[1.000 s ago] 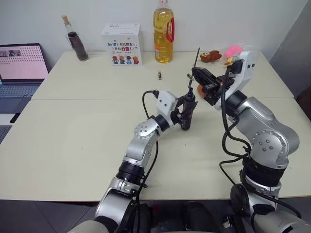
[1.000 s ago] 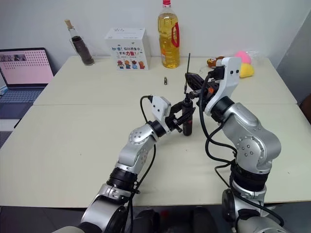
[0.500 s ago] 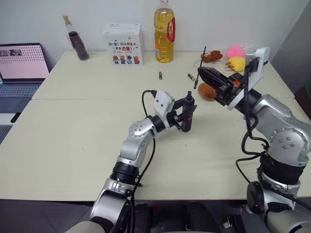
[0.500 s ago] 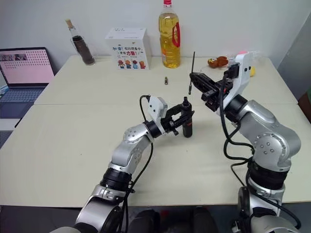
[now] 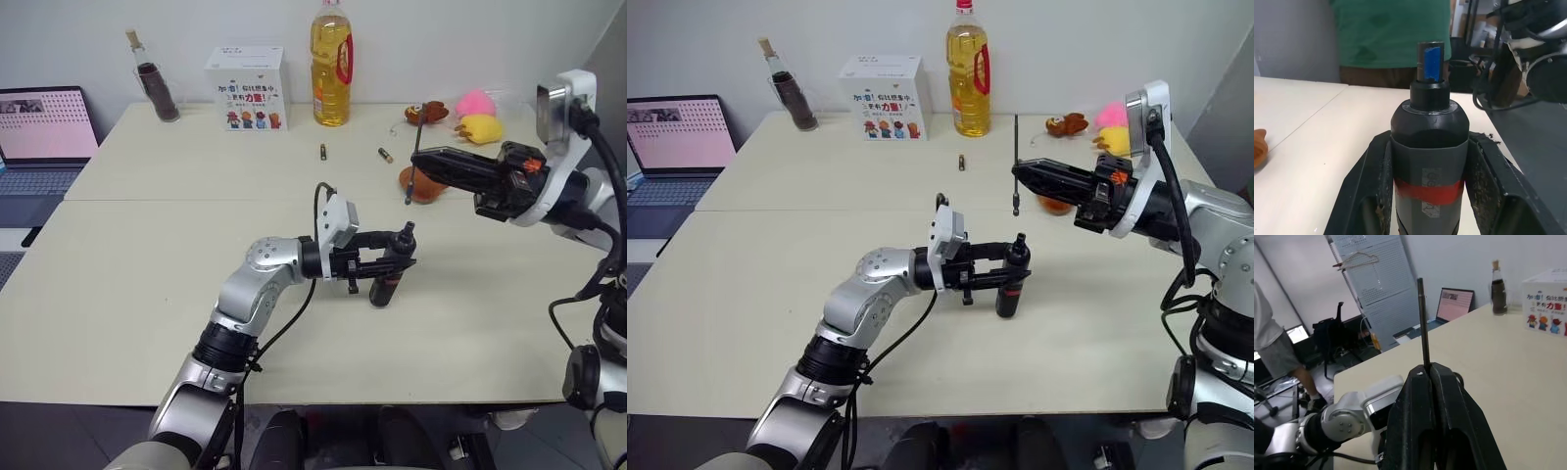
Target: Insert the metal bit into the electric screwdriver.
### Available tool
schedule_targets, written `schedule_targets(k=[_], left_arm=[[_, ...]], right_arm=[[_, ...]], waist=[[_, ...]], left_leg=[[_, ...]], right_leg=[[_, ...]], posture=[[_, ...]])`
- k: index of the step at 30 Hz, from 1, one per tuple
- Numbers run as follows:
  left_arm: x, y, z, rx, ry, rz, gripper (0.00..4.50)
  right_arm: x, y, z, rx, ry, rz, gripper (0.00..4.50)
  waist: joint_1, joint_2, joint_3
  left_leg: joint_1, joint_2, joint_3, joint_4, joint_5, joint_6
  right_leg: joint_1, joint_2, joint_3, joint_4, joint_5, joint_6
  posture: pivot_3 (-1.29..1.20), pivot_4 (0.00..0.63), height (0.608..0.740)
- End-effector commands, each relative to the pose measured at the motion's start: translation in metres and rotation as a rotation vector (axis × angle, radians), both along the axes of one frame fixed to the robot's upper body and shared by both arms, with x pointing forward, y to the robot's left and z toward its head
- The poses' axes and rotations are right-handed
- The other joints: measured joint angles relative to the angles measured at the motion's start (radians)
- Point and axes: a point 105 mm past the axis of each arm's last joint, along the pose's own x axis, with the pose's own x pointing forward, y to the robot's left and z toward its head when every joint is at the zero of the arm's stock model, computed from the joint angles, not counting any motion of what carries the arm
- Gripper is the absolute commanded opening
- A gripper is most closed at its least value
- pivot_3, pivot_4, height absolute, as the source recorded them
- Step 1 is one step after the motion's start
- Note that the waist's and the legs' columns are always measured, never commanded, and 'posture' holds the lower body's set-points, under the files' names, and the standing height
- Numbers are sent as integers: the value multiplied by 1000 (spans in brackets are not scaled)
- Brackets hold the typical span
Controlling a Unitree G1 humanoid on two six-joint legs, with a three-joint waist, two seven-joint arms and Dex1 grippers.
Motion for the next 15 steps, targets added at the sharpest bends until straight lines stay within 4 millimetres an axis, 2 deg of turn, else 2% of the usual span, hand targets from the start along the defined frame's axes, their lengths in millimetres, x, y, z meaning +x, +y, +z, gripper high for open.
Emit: schedule_targets(k=[1, 15], left_arm=[[-4, -2, 10, -30, -49, -23, 1689], [-4, 0, 7, -40, -24, -8, 1689]], right_arm=[[-11, 4, 6, 15, -35, 45, 32], [-12, 5, -7, 23, -29, 11, 32]], waist=[[-1, 0, 0], [0, 0, 0]], left_leg=[[0, 0, 0, 0, 0, 0], [0, 0, -1, 0, 0, 0]], right_leg=[[0, 0, 0, 0, 0, 0], [0, 0, 0, 1, 0, 0]], posture=[[0, 150, 740], [0, 150, 740]])
